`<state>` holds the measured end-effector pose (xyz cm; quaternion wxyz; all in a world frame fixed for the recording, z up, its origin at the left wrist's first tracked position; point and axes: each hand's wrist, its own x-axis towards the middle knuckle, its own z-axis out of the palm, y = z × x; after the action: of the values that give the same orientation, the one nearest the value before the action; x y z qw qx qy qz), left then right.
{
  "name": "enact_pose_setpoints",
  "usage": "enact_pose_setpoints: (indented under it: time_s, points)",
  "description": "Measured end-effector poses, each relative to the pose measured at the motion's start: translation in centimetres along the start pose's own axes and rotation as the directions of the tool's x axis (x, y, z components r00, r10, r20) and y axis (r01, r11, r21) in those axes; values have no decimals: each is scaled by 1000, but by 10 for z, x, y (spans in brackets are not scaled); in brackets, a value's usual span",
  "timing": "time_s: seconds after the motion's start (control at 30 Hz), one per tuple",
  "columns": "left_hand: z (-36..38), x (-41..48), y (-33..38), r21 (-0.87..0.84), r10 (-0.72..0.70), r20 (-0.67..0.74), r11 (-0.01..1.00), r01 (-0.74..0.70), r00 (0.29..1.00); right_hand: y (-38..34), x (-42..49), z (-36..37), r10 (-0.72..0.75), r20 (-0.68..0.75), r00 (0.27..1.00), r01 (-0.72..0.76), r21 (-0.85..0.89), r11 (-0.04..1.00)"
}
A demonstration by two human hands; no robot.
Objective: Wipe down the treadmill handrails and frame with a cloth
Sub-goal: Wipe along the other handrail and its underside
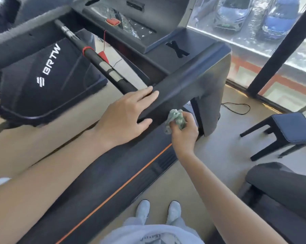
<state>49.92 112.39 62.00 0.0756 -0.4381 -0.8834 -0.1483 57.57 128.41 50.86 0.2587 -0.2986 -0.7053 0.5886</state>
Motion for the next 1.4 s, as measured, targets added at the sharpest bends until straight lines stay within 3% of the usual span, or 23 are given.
enact_pose_setpoints:
  time_s: [0.07, 0.3, 0.53, 0.8, 0.97, 1.03, 1.13, 1.23, 1.33, 1.4]
  points:
    - [-2, -14, 3, 27, -48, -1, 998, 48, 999, -1, 2, -1, 105, 19, 994, -106, 82, 991]
    - [-19, -78, -4, 33, -209, -124, 976, 214, 970, -9, -30, 17, 206, -5, 978, -202, 183, 962]
    - [-37, -150, -23, 61, -287, -192, 951, 303, 938, -17, -92, 47, 200, -22, 980, -192, 195, 962]
    - [-43, -185, -38, 46, -216, -285, 970, 239, 934, -23, -189, 89, 136, 28, 990, -139, 167, 976]
    - [-40, -184, -40, 116, -139, -306, 977, 181, 942, -23, -234, 103, 116, 196, 974, -138, 103, 985]
    - [-40, -186, -39, 82, -128, -313, 984, 161, 941, -23, -240, 103, 132, 240, 962, -150, 60, 987]
    - [-39, -202, -32, -16, -55, -447, 998, 54, 893, -26, -232, 91, 167, 236, 957, -188, 70, 980]
    - [-22, -240, -17, -203, -132, -563, 979, 19, 816, -30, -218, 72, 167, 173, 971, -178, 50, 983]
    - [9, -275, 5, -482, -348, -465, 871, 97, 814, -31, -200, 60, 222, 126, 967, -236, 104, 966]
    - [27, -284, 17, -672, -528, -290, 706, 223, 798, -32, -189, 57, 257, 124, 958, -274, 149, 950]
